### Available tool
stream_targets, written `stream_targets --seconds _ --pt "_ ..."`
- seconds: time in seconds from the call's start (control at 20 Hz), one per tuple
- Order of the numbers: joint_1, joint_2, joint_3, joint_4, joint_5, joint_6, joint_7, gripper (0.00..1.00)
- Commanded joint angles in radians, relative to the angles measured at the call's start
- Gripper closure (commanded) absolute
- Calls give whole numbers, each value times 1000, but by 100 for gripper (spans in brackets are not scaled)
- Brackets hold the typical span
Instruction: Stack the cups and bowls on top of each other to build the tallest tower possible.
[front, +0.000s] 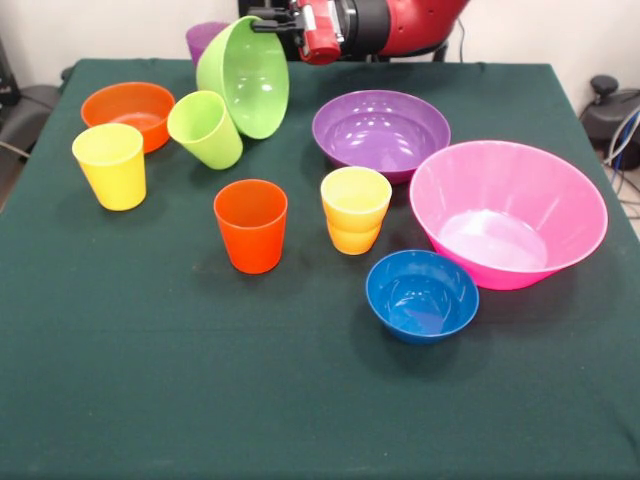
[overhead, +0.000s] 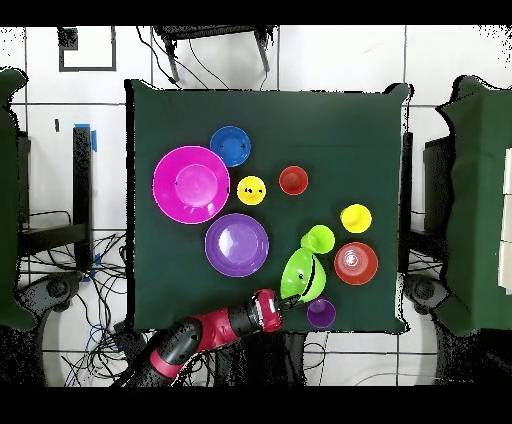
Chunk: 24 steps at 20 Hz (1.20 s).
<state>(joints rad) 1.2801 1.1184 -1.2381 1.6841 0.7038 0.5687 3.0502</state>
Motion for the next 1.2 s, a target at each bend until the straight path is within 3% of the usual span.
stream_targets --seconds 0.05,1.2 --pt "-4 7 66 -187 21 45 229 100" --pt "-66 -18 -9 -235 -5 115 200 100"
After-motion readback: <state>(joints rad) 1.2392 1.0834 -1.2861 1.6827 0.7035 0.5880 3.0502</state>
